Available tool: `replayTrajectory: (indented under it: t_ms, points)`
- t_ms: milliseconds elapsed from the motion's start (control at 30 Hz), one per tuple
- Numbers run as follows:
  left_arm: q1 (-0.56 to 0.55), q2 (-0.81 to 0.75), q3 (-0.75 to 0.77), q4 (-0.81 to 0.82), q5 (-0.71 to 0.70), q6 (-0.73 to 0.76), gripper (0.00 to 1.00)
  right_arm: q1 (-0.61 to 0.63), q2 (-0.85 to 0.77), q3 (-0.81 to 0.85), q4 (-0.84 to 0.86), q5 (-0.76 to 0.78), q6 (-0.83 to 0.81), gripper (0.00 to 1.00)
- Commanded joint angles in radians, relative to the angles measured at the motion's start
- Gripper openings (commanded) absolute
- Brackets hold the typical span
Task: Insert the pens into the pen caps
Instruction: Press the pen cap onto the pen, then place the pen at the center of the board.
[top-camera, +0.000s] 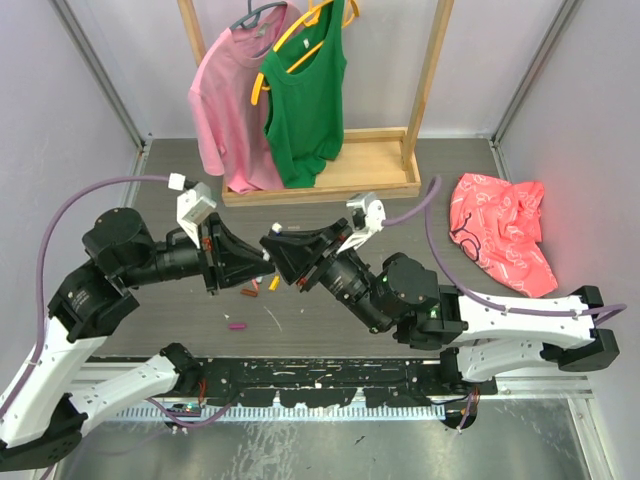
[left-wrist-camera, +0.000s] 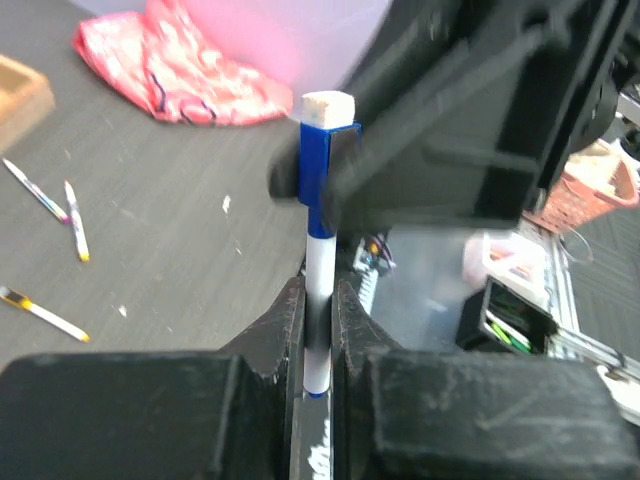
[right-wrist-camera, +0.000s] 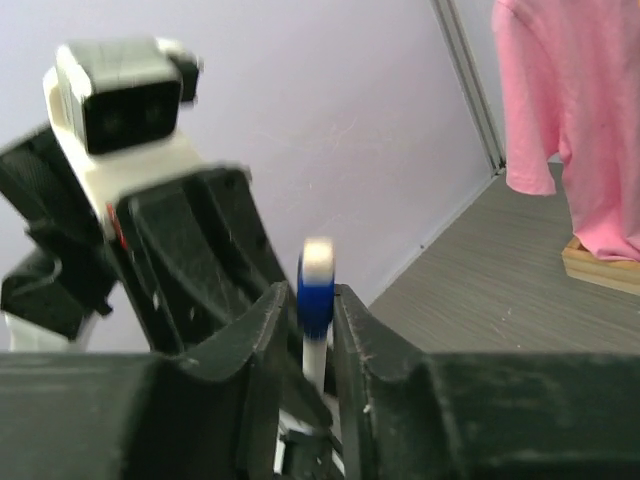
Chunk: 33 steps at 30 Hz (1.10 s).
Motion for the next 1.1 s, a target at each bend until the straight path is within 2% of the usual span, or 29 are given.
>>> replayTrajectory:
  t_ms: [0, 133, 367, 633, 833, 1067]
  points:
    - [0.029, 0.021, 0.032, 0.293, -0.111, 0.039, 0.00, 0.046, 0.011, 0.031, -0.217, -0.192, -0.093, 0.35]
    - [0.030, 0.002, -0.010, 0.243, -0.107, 0.076, 0.00, 0.046, -0.062, 0.033, -0.208, -0.158, -0.151, 0.42]
    - [0.030, -0.084, -0.114, 0.252, -0.053, 0.100, 0.00, 0.045, -0.227, -0.102, -0.167, -0.078, -0.184, 0.46]
    - [0.030, -0.155, -0.192, 0.318, 0.112, 0.074, 0.00, 0.045, -0.341, -0.284, -0.271, 0.056, -0.093, 0.53]
    - [0.029, -0.184, -0.242, 0.290, 0.065, 0.061, 0.00, 0.045, -0.358, -0.361, -0.400, 0.179, 0.041, 0.66]
    - [0.030, -0.221, -0.308, 0.273, -0.013, 0.027, 0.00, 0.032, -0.323, -0.386, -0.514, 0.210, 0.126, 0.77]
